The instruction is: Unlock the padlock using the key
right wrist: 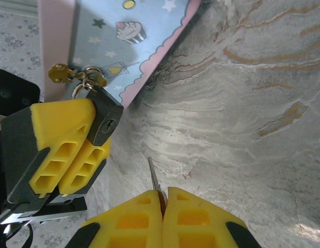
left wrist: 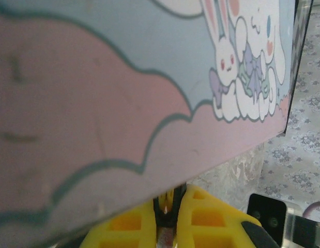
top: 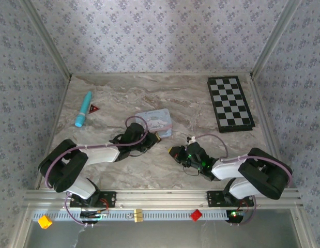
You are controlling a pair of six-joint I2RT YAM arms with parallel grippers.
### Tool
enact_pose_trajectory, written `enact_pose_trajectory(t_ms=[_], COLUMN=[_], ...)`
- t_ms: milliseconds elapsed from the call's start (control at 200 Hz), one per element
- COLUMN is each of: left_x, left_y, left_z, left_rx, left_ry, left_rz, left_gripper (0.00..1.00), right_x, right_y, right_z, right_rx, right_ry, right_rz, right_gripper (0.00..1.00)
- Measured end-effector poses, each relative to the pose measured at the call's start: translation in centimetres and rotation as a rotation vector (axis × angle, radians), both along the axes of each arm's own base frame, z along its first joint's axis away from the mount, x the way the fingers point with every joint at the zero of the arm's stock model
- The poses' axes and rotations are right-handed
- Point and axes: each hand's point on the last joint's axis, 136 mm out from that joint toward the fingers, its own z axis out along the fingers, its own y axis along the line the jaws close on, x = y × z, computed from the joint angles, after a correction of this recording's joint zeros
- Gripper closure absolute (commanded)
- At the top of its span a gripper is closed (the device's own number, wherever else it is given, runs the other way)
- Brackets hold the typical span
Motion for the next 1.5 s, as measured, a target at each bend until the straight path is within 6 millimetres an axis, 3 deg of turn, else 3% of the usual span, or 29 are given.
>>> enact_pose_trajectory(t_ms=[854, 1109, 1499], left_x=[0.2, 0.4, 0.5], left_y=[-1.1, -1.3, -1.3], left_z=[-0.9, -0.9, -0.8], left_rx=[-0.075, -0.092, -0.1], left_ry=[0.028, 0.013, 0.014], left_rz=[0.031, 0.036, 0.039], left_gripper=[1.0, 1.0, 1.0], right_x=[1.5, 1.9, 2.1], right_y=[0.7, 0.1, -0.1], right_z=[-2.0, -0.2, 0.6], right_rx=[0.186, 0.235, 0.26], right_ry=[0.072, 0.03, 0.022], right_rz=[-0.03, -0.042, -0.023], right_gripper=[1.0, 1.0, 1.0])
